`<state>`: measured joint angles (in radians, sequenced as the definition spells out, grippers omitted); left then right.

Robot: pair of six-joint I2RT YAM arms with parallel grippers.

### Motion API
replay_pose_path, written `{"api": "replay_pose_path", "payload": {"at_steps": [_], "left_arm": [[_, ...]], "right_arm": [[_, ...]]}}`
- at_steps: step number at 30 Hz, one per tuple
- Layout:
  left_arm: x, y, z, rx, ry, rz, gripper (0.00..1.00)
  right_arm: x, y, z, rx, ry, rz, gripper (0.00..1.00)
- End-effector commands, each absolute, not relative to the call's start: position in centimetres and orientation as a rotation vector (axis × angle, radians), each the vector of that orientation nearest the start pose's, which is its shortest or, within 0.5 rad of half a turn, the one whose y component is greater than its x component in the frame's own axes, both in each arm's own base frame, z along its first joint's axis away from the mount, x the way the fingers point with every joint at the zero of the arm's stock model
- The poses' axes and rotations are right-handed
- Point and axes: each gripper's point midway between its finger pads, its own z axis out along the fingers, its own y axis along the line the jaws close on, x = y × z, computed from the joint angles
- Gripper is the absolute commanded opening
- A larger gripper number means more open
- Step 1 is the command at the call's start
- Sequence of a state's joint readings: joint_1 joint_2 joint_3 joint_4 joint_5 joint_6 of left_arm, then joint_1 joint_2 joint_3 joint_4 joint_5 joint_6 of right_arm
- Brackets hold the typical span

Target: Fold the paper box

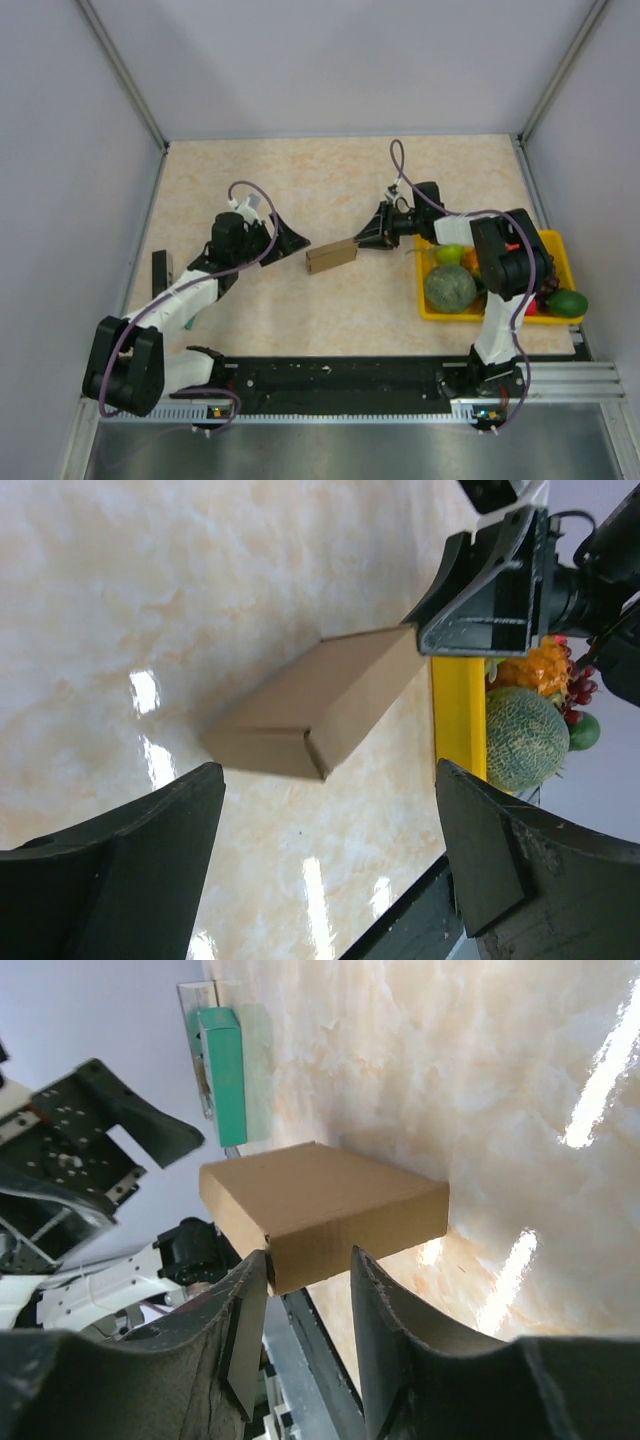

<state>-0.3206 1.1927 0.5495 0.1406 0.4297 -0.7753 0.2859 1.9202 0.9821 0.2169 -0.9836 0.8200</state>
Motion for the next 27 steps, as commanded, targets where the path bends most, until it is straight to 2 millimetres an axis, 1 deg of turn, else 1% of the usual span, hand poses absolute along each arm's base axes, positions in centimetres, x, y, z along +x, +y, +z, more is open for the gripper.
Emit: {"api": "replay_pose_path", "payload": {"at_steps": [1, 2, 4, 5, 7, 8, 10, 11, 12, 14, 16, 17, 18, 19, 20, 22, 24, 26, 27], "left_arm": [[30.1, -19.6, 13.9, -0.185, 2.216, -1.099, 0.87], [30.2, -19.8, 13.5, -0.190, 2.234, -1.115, 0.80], [30.1, -20.2, 13.4, -0.200, 2.248, -1.156, 0.73], [30.4, -20.5, 13.5, -0.195, 2.235, -1.176, 0.67], [30.0, -20.7, 13.2, -0.208, 2.244, -1.205, 0.61], [29.8, -20.8, 13.1, -0.208, 2.245, -1.211, 0.62], [29.0, -20.9, 12.8, -0.204, 2.255, -1.219, 0.74], [28.7, -20.9, 13.3, -0.191, 2.239, -1.221, 0.77], [28.0, -21.0, 12.8, -0.182, 2.255, -1.223, 0.80], [27.2, -21.0, 13.3, -0.145, 2.239, -1.219, 0.81], [26.1, -21.2, 12.6, -0.074, 2.261, -1.187, 0.77], [25.7, -21.3, 12.6, -0.041, 2.259, -1.177, 0.73], [25.2, -21.4, 12.0, 0.002, 2.268, -1.154, 0.70], [24.9, -21.4, 11.7, 0.010, 2.276, -1.150, 0.65], [24.8, -21.4, 11.4, 0.016, 2.279, -1.153, 0.64], [24.4, -21.5, 10.7, 0.021, 2.299, -1.171, 0.66], [24.3, -21.7, 10.3, 0.024, 2.306, -1.181, 0.70], [24.4, -21.6, 9.5, 0.012, 2.335, -1.157, 0.71], [24.6, -21.5, 9.4, 0.014, 2.337, -1.147, 0.71]], "right_arm": [[34.2, 27.4, 8.8, 0.005, 2.454, 1.558, 0.40], [34.3, 27.4, 9.0, -0.001, 2.448, 1.557, 0.41], [34.4, 27.6, 9.5, -0.015, 2.442, 1.561, 0.43], [34.4, 27.7, 9.5, -0.022, 2.440, 1.559, 0.44], [34.5, 27.7, 10.0, -0.037, 2.431, 1.558, 0.45], [34.4, 27.8, 10.2, -0.047, 2.427, 1.563, 0.46], [34.5, 27.8, 10.9, -0.062, 2.417, 1.563, 0.48], [34.5, 27.8, 11.0, -0.066, 2.416, 1.563, 0.48], [34.5, 27.9, 11.2, -0.091, 2.407, 1.561, 0.50], [34.5, 27.8, 11.8, -0.105, 2.403, 1.563, 0.52], [34.4, 28.0, 12.4, -0.138, 2.388, 1.575, 0.54], [34.5, 28.0, 12.6, -0.143, 2.383, 1.579, 0.54], [34.4, 28.0, 13.0, -0.162, 2.373, 1.586, 0.54], [34.5, 28.1, 13.1, -0.168, 2.371, 1.592, 0.54], [34.4, 28.1, 13.1, -0.171, 2.371, 1.597, 0.52], [34.1, 28.2, 13.2, -0.184, 2.366, 1.618, 0.50], [34.1, 28.2, 13.1, -0.192, 2.360, 1.618, 0.50], [33.9, 28.1, 12.8, -0.188, 2.368, 1.622, 0.49], [33.9, 28.2, 12.7, -0.189, 2.369, 1.625, 0.49]]}}
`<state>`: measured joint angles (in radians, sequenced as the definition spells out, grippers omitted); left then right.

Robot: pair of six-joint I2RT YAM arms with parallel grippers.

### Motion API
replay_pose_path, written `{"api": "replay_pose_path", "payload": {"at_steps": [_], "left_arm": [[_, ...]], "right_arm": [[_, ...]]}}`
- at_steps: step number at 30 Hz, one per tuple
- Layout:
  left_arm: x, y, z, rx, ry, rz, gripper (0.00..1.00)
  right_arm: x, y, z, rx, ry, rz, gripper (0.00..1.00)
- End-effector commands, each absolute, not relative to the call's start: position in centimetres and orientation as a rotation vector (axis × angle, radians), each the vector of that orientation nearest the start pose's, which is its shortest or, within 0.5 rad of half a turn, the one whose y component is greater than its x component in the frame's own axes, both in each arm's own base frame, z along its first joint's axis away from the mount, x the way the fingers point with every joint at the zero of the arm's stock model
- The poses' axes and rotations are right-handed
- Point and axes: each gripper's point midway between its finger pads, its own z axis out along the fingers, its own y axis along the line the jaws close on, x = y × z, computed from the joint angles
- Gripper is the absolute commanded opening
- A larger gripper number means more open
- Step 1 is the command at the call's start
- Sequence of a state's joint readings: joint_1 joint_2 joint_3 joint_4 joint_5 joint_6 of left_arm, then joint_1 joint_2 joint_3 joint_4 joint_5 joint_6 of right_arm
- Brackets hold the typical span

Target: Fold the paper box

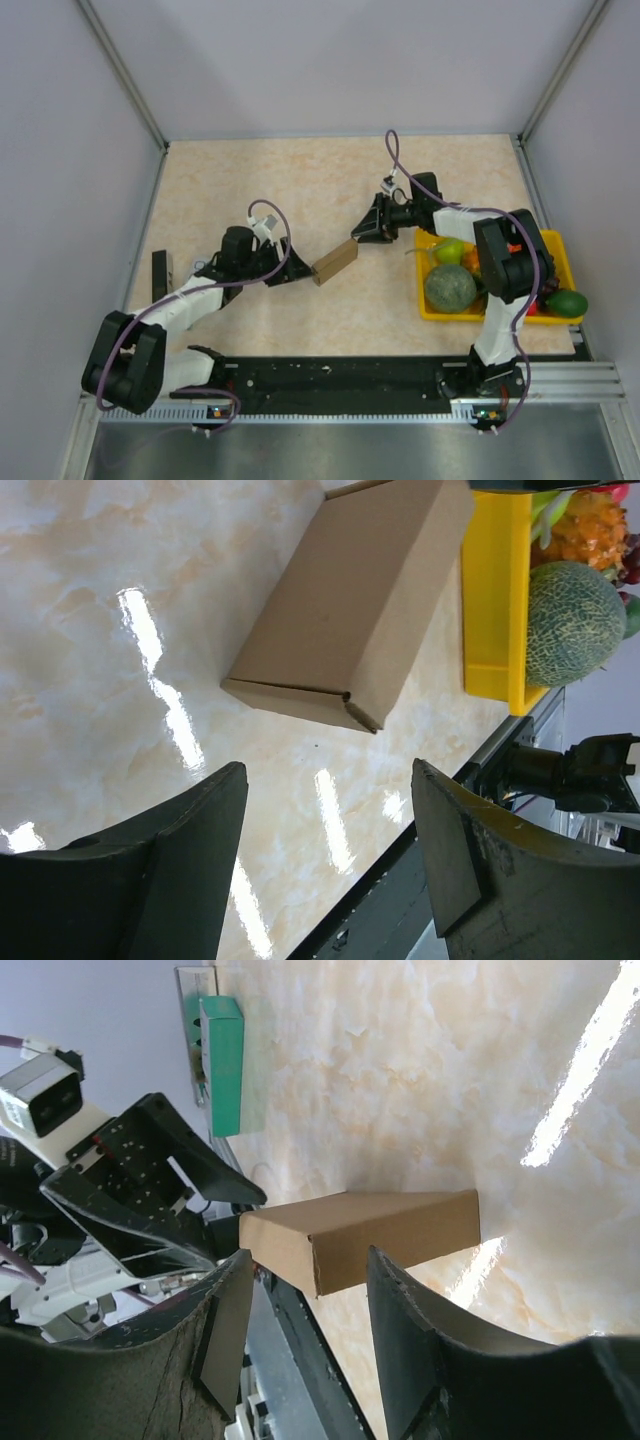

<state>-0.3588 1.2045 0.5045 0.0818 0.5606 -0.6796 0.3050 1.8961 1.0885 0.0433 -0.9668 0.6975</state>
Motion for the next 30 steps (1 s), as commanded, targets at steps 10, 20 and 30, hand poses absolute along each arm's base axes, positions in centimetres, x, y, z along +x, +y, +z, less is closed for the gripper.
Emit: {"api": "replay_pose_path", "payload": {"at_steps": [10, 20, 30], "left_arm": [[25.2, -22.0, 9.3, -0.018, 2.321, -1.167, 0.82], [26.7, -22.1, 9.1, -0.078, 2.333, -1.142, 0.74], [27.1, -22.1, 10.9, -0.080, 2.273, -1.153, 0.86]], "right_arm": [[33.3, 28.8, 11.6, -0.196, 2.393, 1.638, 0.47], [33.1, 28.9, 11.3, -0.196, 2.399, 1.642, 0.45], [32.9, 28.9, 10.8, -0.198, 2.407, 1.641, 0.44]]}}
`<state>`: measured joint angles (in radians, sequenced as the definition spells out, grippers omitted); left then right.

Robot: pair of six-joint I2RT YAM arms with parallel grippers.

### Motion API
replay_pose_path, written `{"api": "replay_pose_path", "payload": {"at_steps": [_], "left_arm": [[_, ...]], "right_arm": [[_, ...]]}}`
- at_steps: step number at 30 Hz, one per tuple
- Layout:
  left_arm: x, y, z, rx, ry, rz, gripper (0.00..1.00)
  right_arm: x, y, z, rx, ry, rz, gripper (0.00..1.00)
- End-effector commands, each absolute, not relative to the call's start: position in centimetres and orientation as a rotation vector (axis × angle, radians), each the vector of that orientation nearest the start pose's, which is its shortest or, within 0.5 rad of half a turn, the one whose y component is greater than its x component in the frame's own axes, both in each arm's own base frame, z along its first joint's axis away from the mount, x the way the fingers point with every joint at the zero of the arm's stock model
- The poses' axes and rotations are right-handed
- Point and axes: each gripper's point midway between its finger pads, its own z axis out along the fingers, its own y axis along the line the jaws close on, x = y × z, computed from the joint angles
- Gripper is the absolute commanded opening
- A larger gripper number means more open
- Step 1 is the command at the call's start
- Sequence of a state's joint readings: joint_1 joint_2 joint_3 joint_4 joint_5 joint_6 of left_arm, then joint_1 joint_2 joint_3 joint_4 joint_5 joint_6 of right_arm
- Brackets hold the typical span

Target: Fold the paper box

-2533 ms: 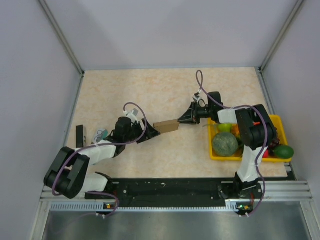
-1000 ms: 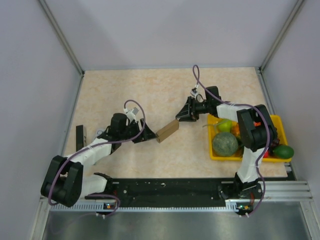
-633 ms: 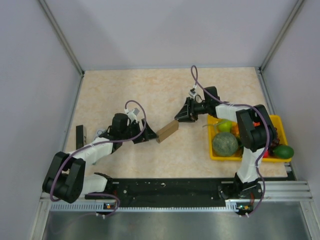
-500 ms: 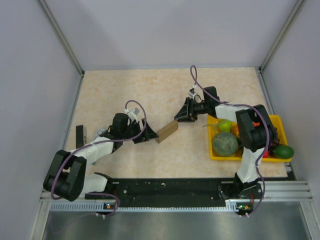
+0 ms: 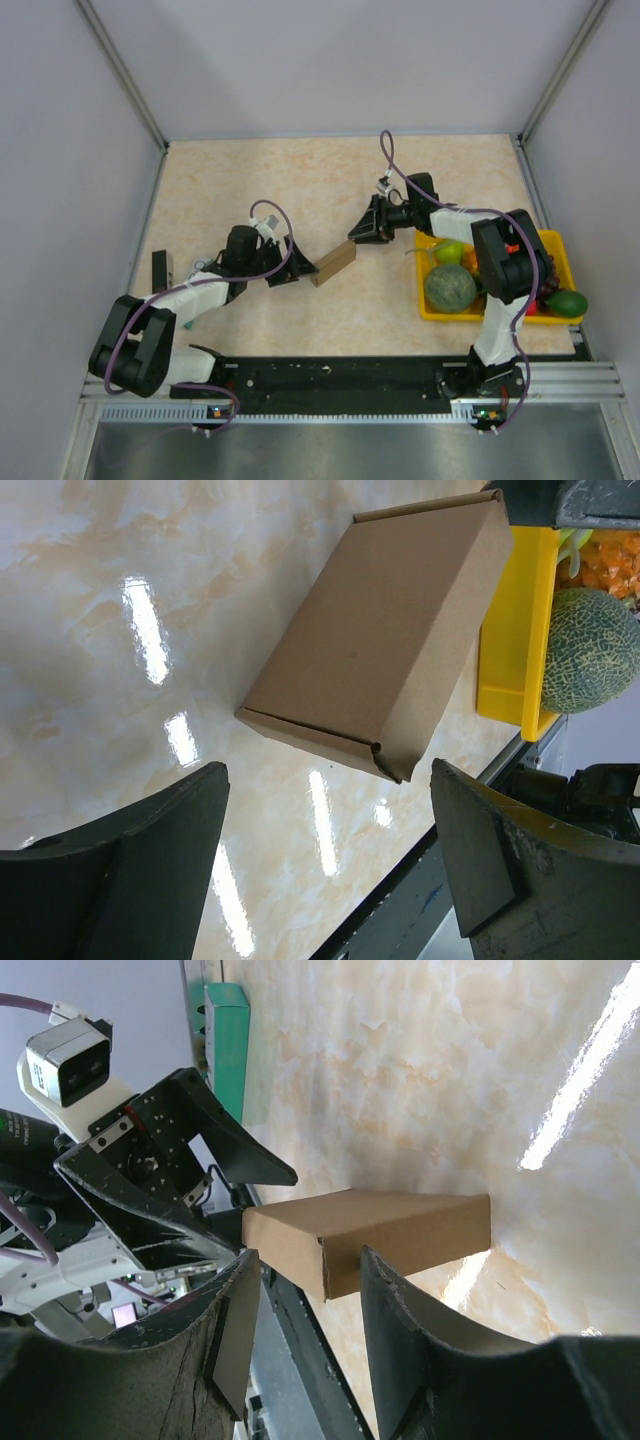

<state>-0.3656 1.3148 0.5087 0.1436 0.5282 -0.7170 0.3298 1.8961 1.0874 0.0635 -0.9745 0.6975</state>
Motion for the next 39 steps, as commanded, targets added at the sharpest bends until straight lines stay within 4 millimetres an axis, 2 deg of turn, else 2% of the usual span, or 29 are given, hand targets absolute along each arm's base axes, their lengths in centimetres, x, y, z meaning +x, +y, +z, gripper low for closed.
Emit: {"api": "replay_pose_path", "payload": {"at_steps": [1, 8, 15, 26, 30, 34, 37, 39], "left_arm": [[27.2, -22.0, 11.0, -0.083, 2.271, -1.150, 0.85], [27.8, -21.9, 10.9, -0.102, 2.272, -1.150, 0.73], [27.2, -21.8, 9.5, -0.117, 2.296, -1.145, 0.60], [24.3, -21.3, 4.4, -0.132, 2.367, -1.116, 0.40], [22.2, -20.2, 2.0, -0.152, 2.403, -1.084, 0.33], [20.6, -18.8, -0.5, -0.193, 2.445, -1.010, 0.25], [20.3, -18.7, -1.2, -0.198, 2.467, -1.008, 0.19], [20.5, -19.0, -0.9, -0.199, 2.466, -1.026, 0.18]], "right_arm": [[32.9, 28.9, 10.8, -0.198, 2.407, 1.641, 0.44], [32.7, 28.8, 10.6, -0.196, 2.413, 1.641, 0.43], [32.6, 28.9, 10.4, -0.198, 2.416, 1.640, 0.43], [32.1, 28.8, 8.5, -0.145, 2.455, 1.620, 0.41], [31.8, 28.7, 7.6, -0.116, 2.470, 1.586, 0.39], [31.9, 28.3, 5.7, -0.064, 2.501, 1.523, 0.37], [32.3, 28.3, 5.0, -0.058, 2.520, 1.497, 0.35], [32.4, 28.3, 5.1, -0.076, 2.529, 1.477, 0.35]]}}
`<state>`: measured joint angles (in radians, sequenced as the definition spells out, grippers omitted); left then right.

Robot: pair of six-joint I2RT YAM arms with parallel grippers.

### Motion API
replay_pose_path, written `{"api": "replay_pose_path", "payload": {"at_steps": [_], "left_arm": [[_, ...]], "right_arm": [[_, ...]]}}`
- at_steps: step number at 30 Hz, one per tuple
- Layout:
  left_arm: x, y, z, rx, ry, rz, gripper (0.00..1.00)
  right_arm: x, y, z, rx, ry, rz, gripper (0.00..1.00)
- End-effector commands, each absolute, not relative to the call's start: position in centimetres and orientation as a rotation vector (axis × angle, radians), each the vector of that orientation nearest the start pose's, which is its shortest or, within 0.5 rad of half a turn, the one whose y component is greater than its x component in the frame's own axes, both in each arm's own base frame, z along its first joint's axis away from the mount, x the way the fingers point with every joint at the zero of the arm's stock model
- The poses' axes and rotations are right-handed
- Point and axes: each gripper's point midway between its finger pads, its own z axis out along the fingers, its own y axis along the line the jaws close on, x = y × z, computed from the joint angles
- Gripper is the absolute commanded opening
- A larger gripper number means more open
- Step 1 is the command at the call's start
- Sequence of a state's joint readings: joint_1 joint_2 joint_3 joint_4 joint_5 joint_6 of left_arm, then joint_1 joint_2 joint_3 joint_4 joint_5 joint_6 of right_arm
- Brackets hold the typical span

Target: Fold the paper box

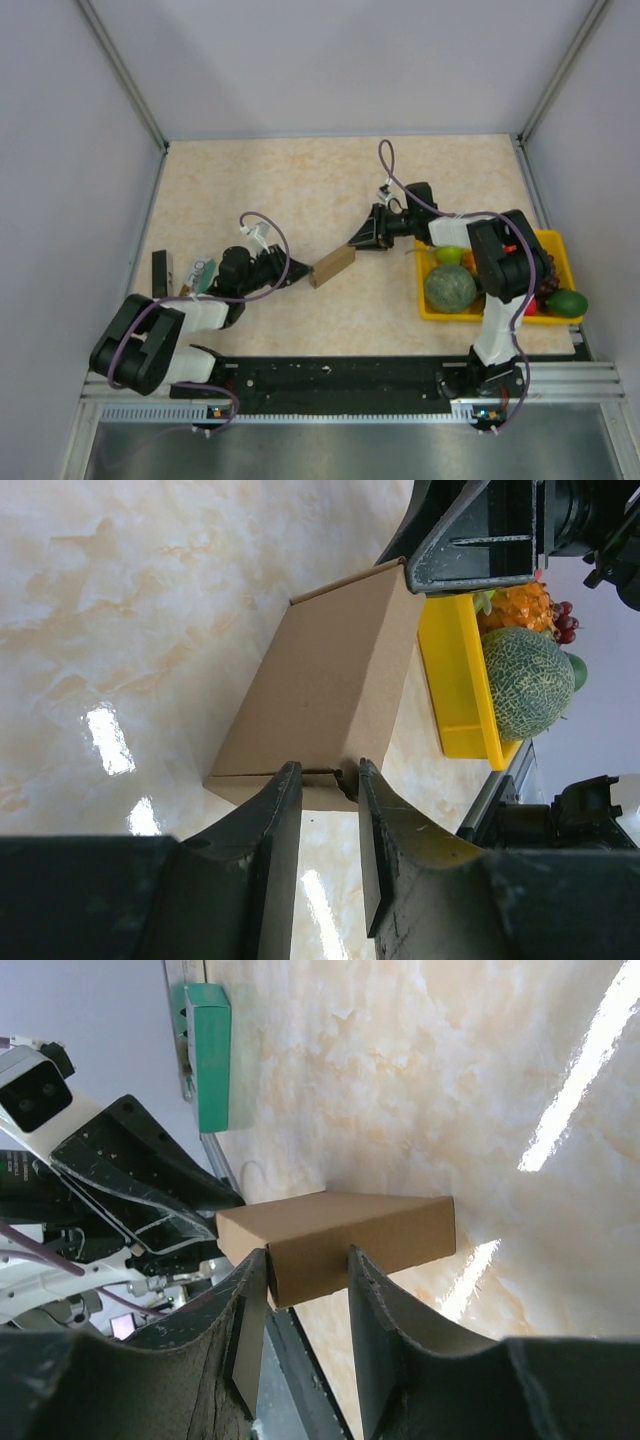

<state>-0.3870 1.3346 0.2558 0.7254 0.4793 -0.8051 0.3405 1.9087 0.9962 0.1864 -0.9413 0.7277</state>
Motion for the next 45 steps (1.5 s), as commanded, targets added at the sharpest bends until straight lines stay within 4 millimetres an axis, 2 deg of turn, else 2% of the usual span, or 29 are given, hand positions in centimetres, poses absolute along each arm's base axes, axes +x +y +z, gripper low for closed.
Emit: {"api": "replay_pose_path", "payload": {"at_steps": [1, 3, 4, 5, 6, 7, 8, 11, 15, 18, 20, 21, 22, 23, 24, 25, 26, 27, 29, 30, 32, 37, 40, 41, 42, 44, 45], "left_arm": [[20.8, -19.2, -0.3, -0.192, 2.449, -1.038, 0.20], [21.5, -19.7, 1.2, -0.159, 2.413, -1.061, 0.26], [21.6, -19.6, 2.1, -0.143, 2.404, -1.055, 0.33], [21.9, -19.6, 2.7, -0.128, 2.395, -1.036, 0.36], [23.0, -19.8, 4.2, -0.081, 2.354, -1.022, 0.39], [22.8, -19.6, 5.0, -0.066, 2.358, -1.011, 0.48], [23.1, -19.7, 5.9, -0.043, 2.340, -1.008, 0.53], [24.0, -20.0, 9.6, 0.046, 2.268, -1.003, 0.68], [24.3, -20.3, 12.7, 0.126, 2.239, -0.998, 0.74], [25.1, -21.1, 15.1, 0.175, 2.192, -1.032, 0.76], [26.2, -21.7, 15.7, 0.199, 2.175, -1.044, 0.72], [26.6, -22.0, 15.8, 0.211, 2.175, -1.049, 0.62], [27.1, -22.3, 14.6, 0.210, 2.229, -1.044, 0.56], [28.0, -22.9, 15.7, 0.248, 2.213, -1.052, 0.49], [28.5, -23.2, 14.4, 0.252, 2.273, -1.045, 0.45], [28.6, -23.5, 13.9, 0.263, 2.304, -1.041, 0.45], [29.5, -23.9, 14.5, 0.291, 2.297, -1.014, 0.44], [29.7, -24.2, 13.1, 0.297, 2.347, -0.997, 0.44], [29.5, -25.7, 13.0, 0.354, 2.355, -1.007, 0.45], [29.4, -26.2, 12.2, 0.360, 2.379, -0.999, 0.45], [28.7, -27.9, 11.9, 0.399, 2.386, -1.020, 0.45], [27.2, -30.1, 11.6, 0.426, 2.373, -1.024, 0.44], [25.8, -31.5, 12.0, 0.444, 2.349, -1.069, 0.44], [25.0, -31.8, 11.6, 0.431, 2.367, -1.094, 0.44], [25.1, -32.4, 12.3, 0.430, 2.323, -1.124, 0.44], [24.6, -32.2, 12.0, 0.396, 2.329, -1.140, 0.44], [24.6, -32.0, 13.0, 0.388, 2.298, -1.145, 0.45]], "right_arm": [[32.5, 28.4, 6.1, -0.094, 2.520, 1.469, 0.35], [32.8, 28.1, 7.0, -0.129, 2.510, 1.417, 0.38], [32.5, 27.8, 7.5, -0.123, 2.542, 1.393, 0.39], [32.6, 27.7, 8.9, -0.151, 2.517, 1.373, 0.43], [33.2, 27.5, 9.8, -0.177, 2.494, 1.328, 0.45], [33.1, 27.2, 10.3, -0.175, 2.499, 1.304, 0.47], [32.7, 26.8, 11.5, -0.180, 2.494, 1.280, 0.52], [32.3, 25.6, 12.5, -0.180, 2.498, 1.175, 0.64], [31.3, 23.9, 14.6, -0.196, 2.471, 1.049, 0.70], [30.0, 23.5, 14.9, -0.191, 2.488, 1.017, 0.71], [28.5, 24.3, 15.7, -0.221, 2.476, 1.024, 0.71], [27.8, 24.2, 15.2, -0.198, 2.496, 1.019, 0.71], [27.1, 24.5, 16.1, -0.209, 2.470, 1.031, 0.71], [26.6, 24.5, 16.2, -0.210, 2.467, 1.037, 0.71], [25.9, 24.4, 15.9, -0.190, 2.481, 1.045, 0.71], [25.6, 24.2, 16.2, -0.186, 2.468, 1.050, 0.71], [25.2, 23.9, 17.2, -0.186, 2.434, 1.054, 0.72], [24.9, 23.4, 17.1, -0.161, 2.432, 1.034, 0.72], [24.4, 22.9, 18.1, -0.152, 2.389, 1.030, 0.72], [24.2, 22.6, 17.9, -0.130, 2.397, 1.023, 0.72], [24.1, 22.0, 18.1, -0.093, 2.392, 1.022, 0.72], [24.1, 19.8, 16.0, -0.012, 2.433, 0.956, 0.72], [23.9, 18.6, 14.5, 0.011, 2.464, 0.885, 0.72], [23.8, 18.3, 14.2, 0.011, 2.471, 0.863, 0.72], [23.6, 18.0, 13.8, -0.011, 2.480, 0.840, 0.72], [23.2, 17.9, 13.5, -0.055, 2.493, 0.815, 0.72], [23.4, 17.8, 13.7, -0.112, 2.480, 0.786, 0.72]]}}
